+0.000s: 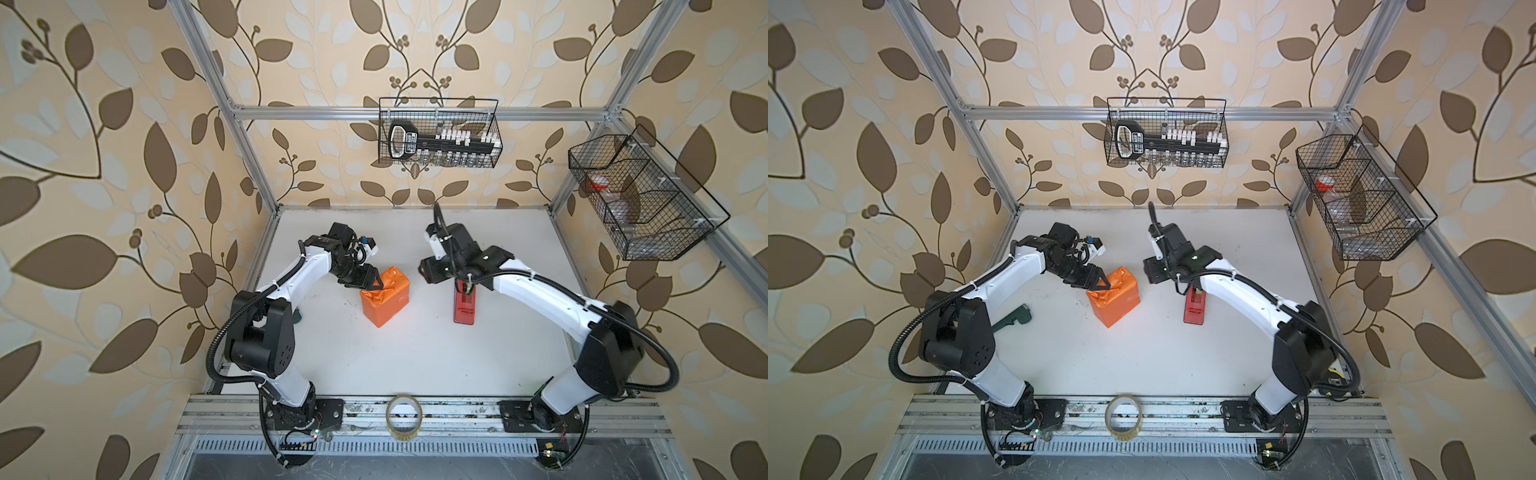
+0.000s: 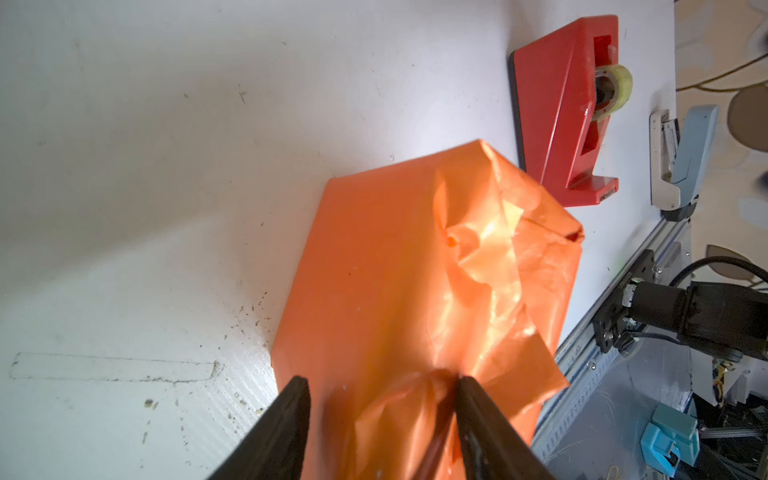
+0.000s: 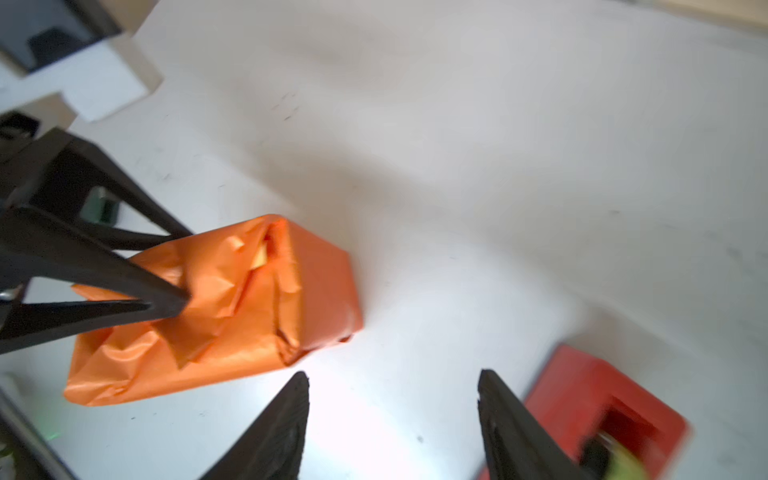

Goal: Wrap the gift box in paper
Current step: 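Move the right gripper to the red tape dispenser and grip it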

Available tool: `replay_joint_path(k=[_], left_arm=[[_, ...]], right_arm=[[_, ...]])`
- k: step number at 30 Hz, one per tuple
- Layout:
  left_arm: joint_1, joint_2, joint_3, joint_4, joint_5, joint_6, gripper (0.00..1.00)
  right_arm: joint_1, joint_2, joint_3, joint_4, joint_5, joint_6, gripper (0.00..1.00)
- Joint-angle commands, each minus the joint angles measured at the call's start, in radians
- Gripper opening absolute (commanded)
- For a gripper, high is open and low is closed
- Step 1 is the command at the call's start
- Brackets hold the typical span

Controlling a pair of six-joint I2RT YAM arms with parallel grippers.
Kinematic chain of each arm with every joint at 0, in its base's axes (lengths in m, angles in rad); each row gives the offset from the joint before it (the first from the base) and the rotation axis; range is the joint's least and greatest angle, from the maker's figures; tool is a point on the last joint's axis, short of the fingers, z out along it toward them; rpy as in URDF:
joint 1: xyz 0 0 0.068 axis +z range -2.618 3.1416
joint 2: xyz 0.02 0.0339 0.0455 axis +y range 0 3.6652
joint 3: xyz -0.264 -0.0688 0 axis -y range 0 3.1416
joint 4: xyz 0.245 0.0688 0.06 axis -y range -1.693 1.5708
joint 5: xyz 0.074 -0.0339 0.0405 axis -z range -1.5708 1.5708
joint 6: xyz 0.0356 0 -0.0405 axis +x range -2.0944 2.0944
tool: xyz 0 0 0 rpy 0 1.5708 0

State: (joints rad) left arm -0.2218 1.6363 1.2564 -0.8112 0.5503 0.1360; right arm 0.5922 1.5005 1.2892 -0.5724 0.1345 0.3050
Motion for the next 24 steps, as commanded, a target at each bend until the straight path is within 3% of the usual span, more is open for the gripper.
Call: replay_joint_path(k=[1,8,24], left_arm=[[-0.001,0.033,-0.009,-0.071,-0.126,0.034,0.58],[-0.001,0.04,0.003,-0.082,-0.117,0.032,0.57],[-0.001,0.043,0.019,-0.092,-0.113,0.027,0.57]], right_arm=[[-0.033,-0.072,-0.165,-0.158,0.16,0.146,0.66],[-0.054,-0.188,-0.453,0.005,0.081,0.363,0.65],[-0.01,-0.033,-0.466,0.104,0.083,0.446,0.69]])
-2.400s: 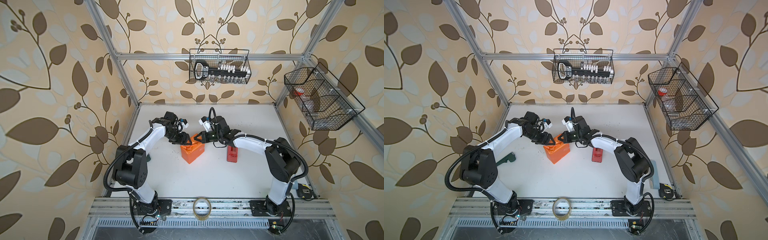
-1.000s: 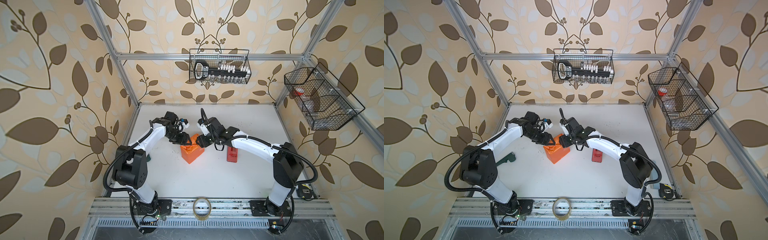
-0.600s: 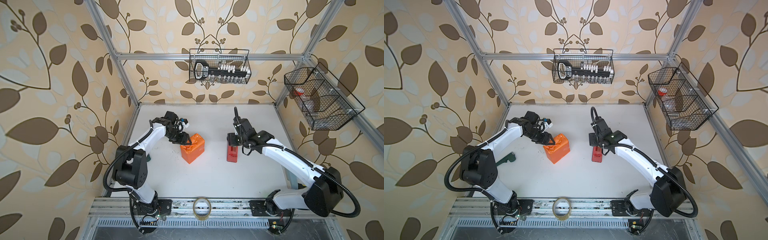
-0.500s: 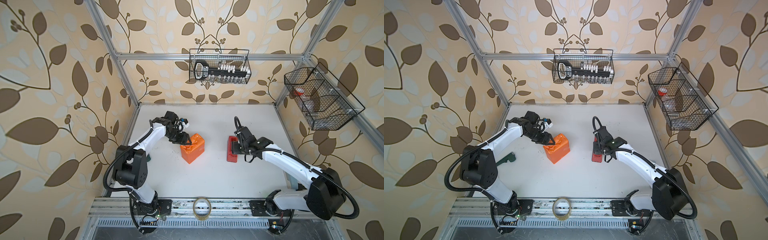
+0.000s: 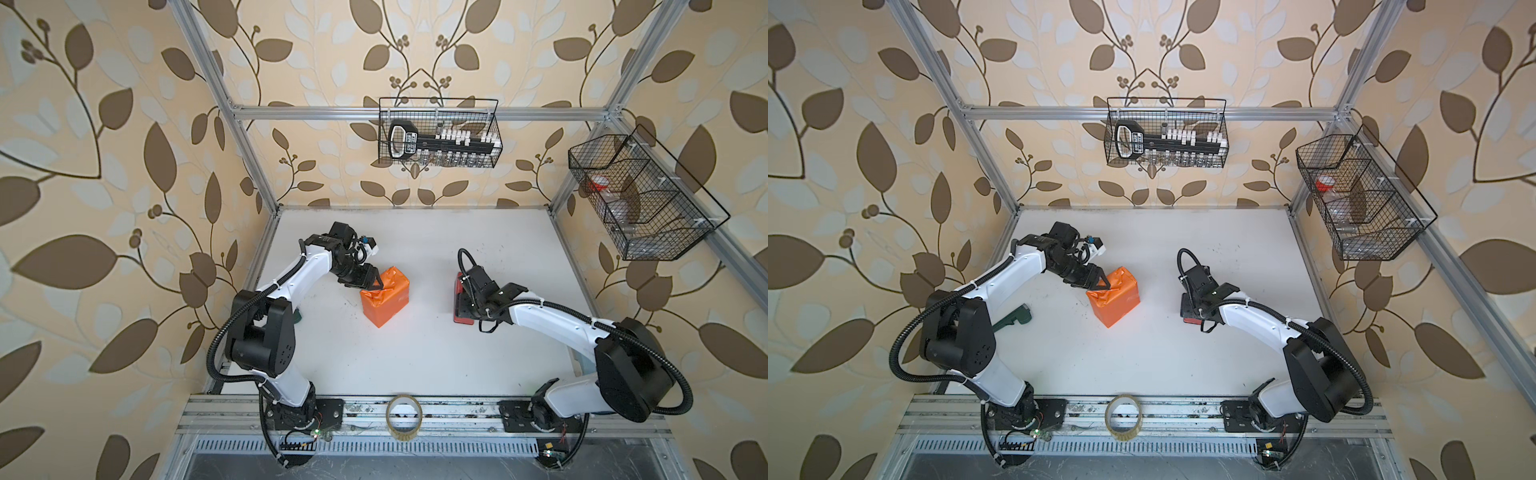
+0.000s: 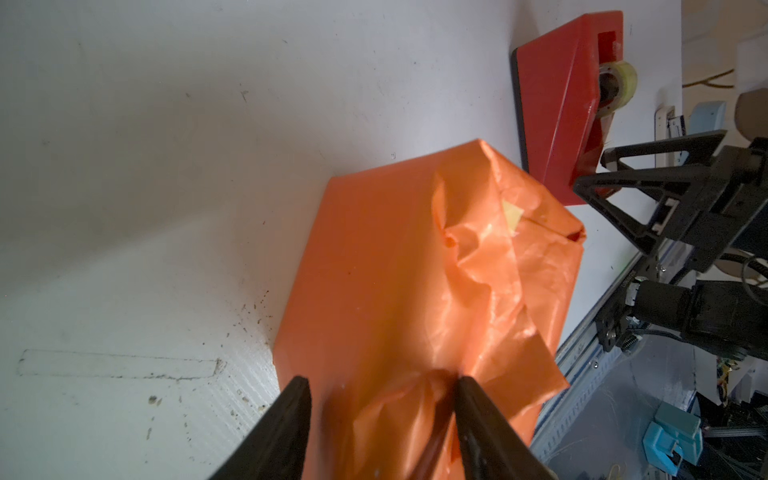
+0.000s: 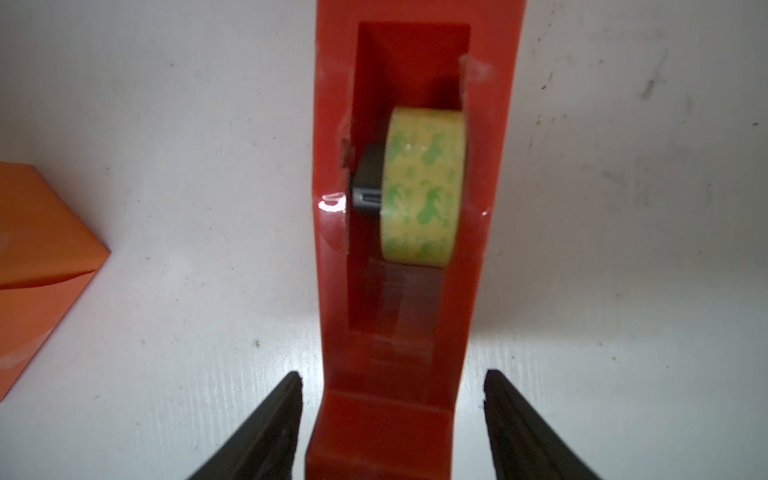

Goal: Wrap the gift box in paper

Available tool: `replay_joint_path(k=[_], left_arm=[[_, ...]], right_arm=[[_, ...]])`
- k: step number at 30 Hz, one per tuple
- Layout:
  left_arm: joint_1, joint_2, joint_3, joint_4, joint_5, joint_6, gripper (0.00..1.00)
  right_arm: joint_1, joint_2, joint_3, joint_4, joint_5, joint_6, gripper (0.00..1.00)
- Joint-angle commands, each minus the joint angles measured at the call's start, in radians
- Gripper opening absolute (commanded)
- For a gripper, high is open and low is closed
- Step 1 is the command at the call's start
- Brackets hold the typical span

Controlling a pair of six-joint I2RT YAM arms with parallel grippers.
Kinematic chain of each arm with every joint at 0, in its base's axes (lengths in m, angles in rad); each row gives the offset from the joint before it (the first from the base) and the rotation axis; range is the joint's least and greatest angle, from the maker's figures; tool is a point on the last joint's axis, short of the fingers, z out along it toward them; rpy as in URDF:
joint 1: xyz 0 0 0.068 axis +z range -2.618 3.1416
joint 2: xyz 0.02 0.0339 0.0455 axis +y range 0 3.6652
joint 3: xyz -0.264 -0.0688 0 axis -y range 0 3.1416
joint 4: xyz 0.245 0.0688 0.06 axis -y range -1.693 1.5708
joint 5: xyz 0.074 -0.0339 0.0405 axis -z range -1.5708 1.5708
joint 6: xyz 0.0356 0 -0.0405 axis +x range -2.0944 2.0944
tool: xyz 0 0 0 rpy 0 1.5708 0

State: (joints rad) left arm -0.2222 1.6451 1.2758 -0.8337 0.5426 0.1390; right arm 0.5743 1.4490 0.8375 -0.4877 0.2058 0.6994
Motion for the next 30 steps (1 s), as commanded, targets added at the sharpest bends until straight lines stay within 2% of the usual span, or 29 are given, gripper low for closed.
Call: replay_joint_path(k=[1,3,8,10,18,21,24,30], left_arm=[[0.0,0.035,-0.002,-0.068,-0.106,0.023,0.57],[0.0,0.039,-0.012,-0.059,-0.108,0.023,0.57],[0.0,0.029,-0.007,-0.067,-0.112,0.027,0.57],[0.0,0.03,-0.015,-0.06,-0.114,0.027,0.57],[0.0,0.016,-0.017,-0.054,-0.113,0.029,0.57],[0.0,0.005,-0.02,-0.056,-0.112,0.029,0.57],[0.0,-0.002,-0.033,-0.045,-0.113,0.03,0.57],[0.0,0.0,-0.027,-0.045,-0.109,0.03,0.56]], right_arm=[[0.015,0.025,-0.022,0.031,0.014,0.057,0.67],[0.019,0.057,-0.026,0.05,0.011,0.068,0.61],[0.002,0.111,0.007,0.068,0.033,0.092,0.35],[-0.018,0.128,0.026,0.085,0.046,0.096,0.31],[-0.115,0.366,0.277,0.104,0.057,0.039,0.36],[-0.136,0.44,0.368,0.079,0.015,0.035,0.49],[-0.146,0.406,0.392,0.087,-0.042,0.037,0.58],[-0.232,0.274,0.43,0.044,-0.185,-0.044,0.59]])
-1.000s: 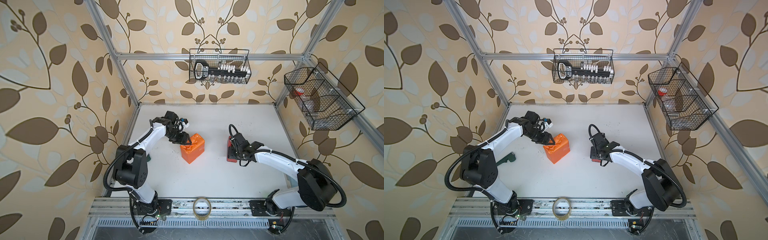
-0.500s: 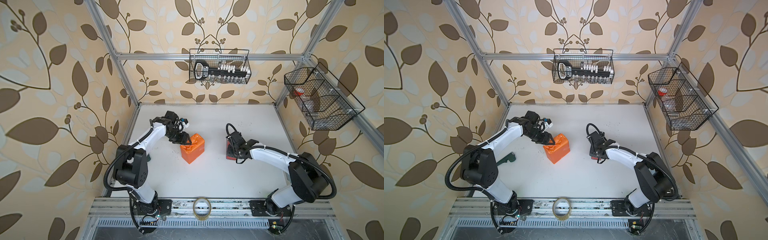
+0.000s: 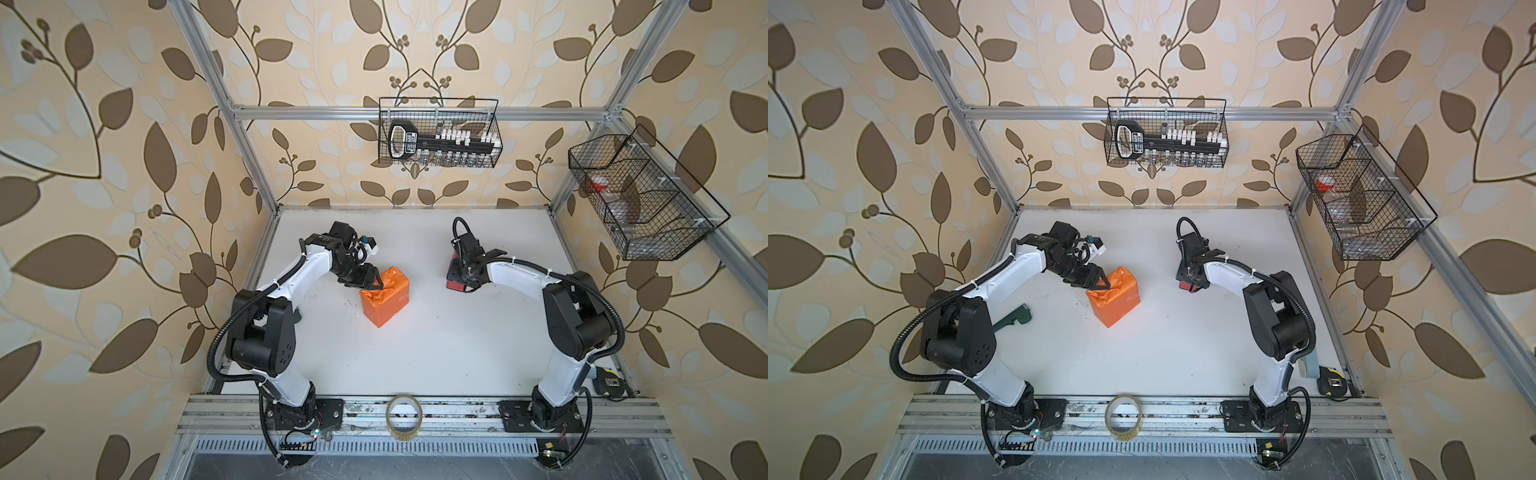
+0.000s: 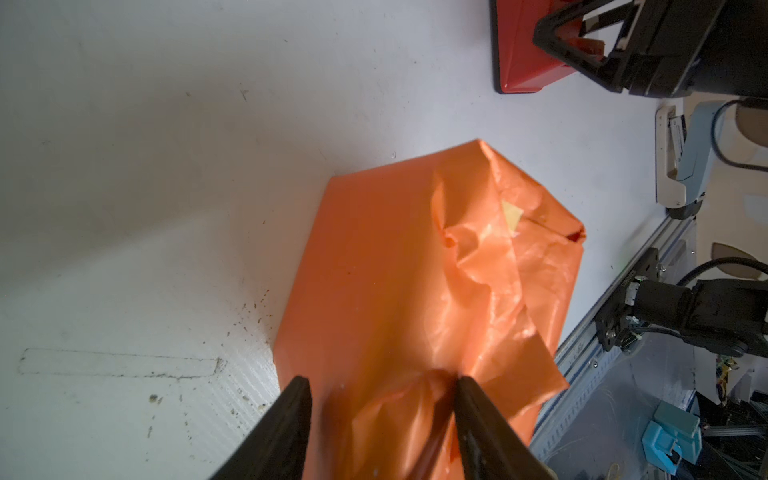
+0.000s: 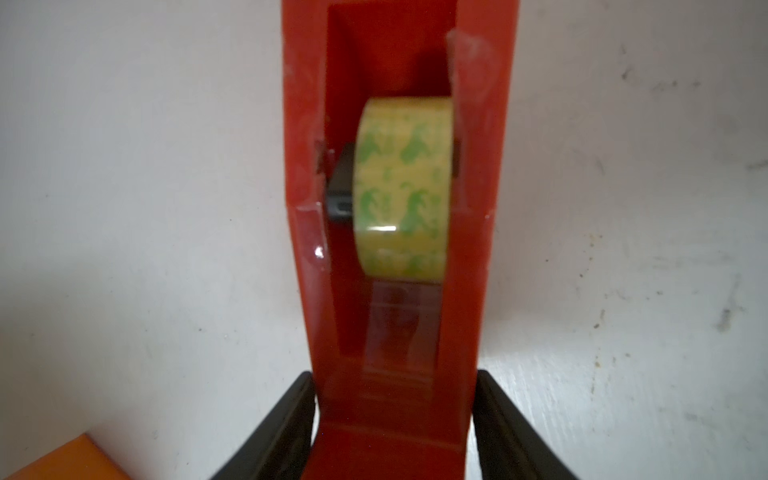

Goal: Wrap the gift box in paper

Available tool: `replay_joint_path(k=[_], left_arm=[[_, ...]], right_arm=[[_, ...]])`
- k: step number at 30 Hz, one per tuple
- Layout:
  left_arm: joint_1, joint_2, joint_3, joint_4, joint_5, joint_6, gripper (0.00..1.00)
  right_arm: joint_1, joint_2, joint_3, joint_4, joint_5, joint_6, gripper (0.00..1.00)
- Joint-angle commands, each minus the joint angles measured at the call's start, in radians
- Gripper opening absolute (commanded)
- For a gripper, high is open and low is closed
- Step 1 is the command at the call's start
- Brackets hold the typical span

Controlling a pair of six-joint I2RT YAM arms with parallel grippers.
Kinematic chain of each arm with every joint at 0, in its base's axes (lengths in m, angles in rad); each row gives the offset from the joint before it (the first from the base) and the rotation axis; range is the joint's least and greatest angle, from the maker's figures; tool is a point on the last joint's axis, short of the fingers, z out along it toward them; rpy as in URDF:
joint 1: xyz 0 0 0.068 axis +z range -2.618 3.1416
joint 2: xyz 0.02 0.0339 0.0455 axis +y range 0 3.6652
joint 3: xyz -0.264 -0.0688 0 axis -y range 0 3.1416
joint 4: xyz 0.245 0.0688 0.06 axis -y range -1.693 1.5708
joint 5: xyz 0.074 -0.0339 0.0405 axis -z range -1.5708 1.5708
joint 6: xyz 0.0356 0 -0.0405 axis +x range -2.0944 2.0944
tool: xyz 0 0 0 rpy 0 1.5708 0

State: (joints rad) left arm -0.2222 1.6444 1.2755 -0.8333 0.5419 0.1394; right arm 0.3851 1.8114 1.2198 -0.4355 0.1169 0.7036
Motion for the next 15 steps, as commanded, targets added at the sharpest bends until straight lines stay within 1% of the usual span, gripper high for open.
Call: replay_joint_path(k=[1,4,6,9,11,15], left_arm=[[0.0,-0.001,-0.028,-0.044,-0.109,0.029,0.57],[-0.002,-0.012,-0.027,-0.047,-0.109,0.03,0.57],[-0.002,-0.012,-0.036,-0.042,-0.109,0.032,0.57],[-0.002,-0.015,-0.035,-0.042,-0.109,0.032,0.57],[-0.002,-0.018,-0.033,-0.046,-0.109,0.034,0.57],[-0.002,-0.014,-0.037,-0.039,-0.109,0.034,0.57]], right_arm=[[-0.066,-0.113,0.041,-0.009,-0.13,-0.06,0.59],[-0.165,-0.181,-0.02,0.04,-0.306,-0.084,0.54],[-0.231,-0.216,-0.078,0.123,-0.442,-0.089,0.49],[-0.303,-0.211,-0.132,0.224,-0.583,-0.061,0.4],[-0.325,-0.197,-0.157,0.281,-0.66,-0.051,0.37],[-0.326,-0.141,-0.167,0.31,-0.711,-0.062,0.32]])
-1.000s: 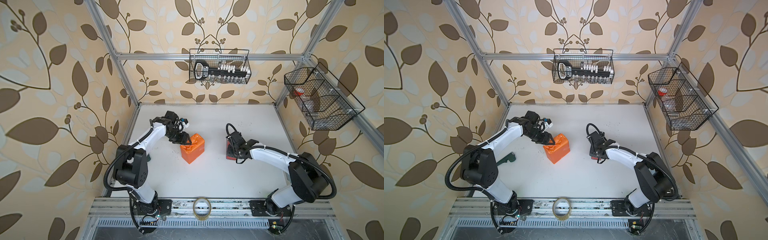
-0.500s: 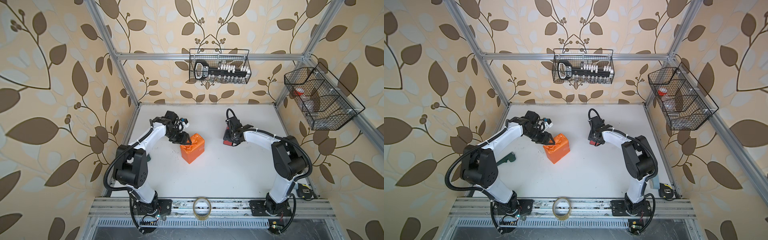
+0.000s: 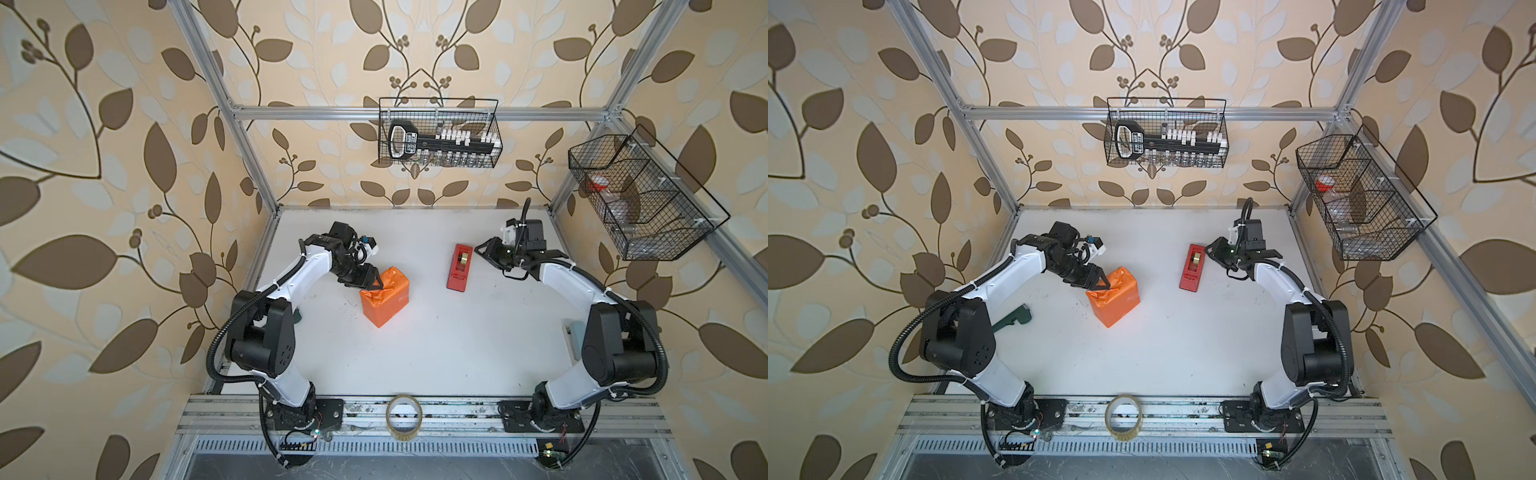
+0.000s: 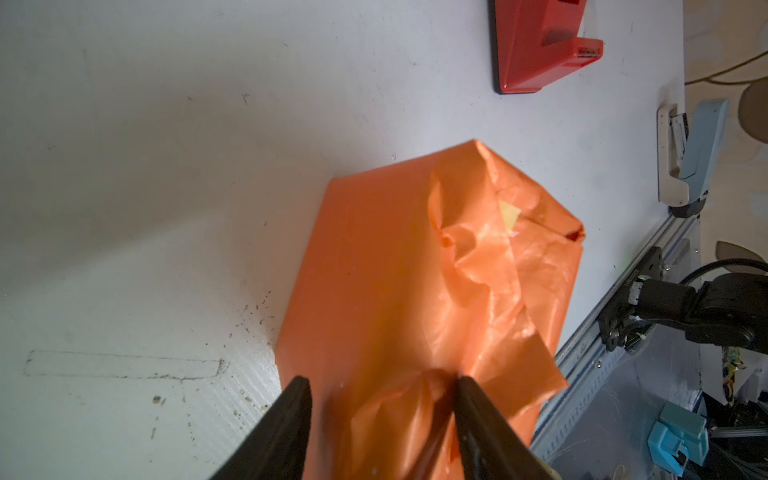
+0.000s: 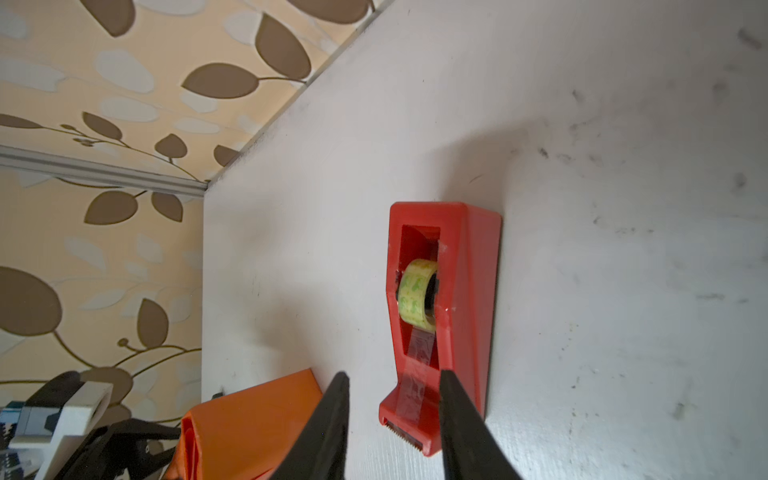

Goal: Wrap the gift box in paper

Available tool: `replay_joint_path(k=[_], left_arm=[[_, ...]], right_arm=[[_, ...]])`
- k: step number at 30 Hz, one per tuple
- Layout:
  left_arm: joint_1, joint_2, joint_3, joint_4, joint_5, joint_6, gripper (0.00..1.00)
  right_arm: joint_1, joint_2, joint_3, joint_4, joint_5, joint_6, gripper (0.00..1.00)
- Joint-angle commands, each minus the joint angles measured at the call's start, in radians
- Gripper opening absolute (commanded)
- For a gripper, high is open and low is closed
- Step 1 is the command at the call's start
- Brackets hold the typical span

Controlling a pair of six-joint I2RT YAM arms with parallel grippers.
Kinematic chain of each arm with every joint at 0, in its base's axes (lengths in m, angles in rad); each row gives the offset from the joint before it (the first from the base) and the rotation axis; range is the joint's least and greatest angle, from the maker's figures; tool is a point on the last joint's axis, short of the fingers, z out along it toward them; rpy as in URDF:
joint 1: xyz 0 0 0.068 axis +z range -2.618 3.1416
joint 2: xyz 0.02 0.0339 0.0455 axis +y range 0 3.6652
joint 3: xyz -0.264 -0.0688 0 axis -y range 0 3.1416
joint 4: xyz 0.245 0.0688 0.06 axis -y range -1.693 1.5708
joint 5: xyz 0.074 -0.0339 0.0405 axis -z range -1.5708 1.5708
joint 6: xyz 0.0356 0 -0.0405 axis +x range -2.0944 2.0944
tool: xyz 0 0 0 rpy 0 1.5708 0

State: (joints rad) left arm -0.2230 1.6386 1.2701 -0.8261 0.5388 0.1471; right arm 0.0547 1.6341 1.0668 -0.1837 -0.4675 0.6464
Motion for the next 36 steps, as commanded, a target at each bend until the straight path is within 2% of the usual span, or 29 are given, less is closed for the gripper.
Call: replay_joint_path(k=[1,9,13,36], left_arm=[[-0.001,-0.01,-0.028,-0.051,-0.105,0.027,0.57],[-0.001,-0.005,-0.019,-0.059,-0.104,0.029,0.56],[-0.001,0.006,-0.02,-0.054,-0.101,0.028,0.56],[-0.001,0.006,0.0,-0.074,-0.103,0.028,0.56]], right_arm=[[0.003,0.049,-0.024,0.071,-0.135,0.005,0.29],[0.005,0.108,-0.074,0.113,-0.148,0.029,0.24],[0.003,0.129,-0.084,0.113,-0.147,0.015,0.24],[0.012,0.171,-0.194,0.285,-0.226,0.123,0.22]])
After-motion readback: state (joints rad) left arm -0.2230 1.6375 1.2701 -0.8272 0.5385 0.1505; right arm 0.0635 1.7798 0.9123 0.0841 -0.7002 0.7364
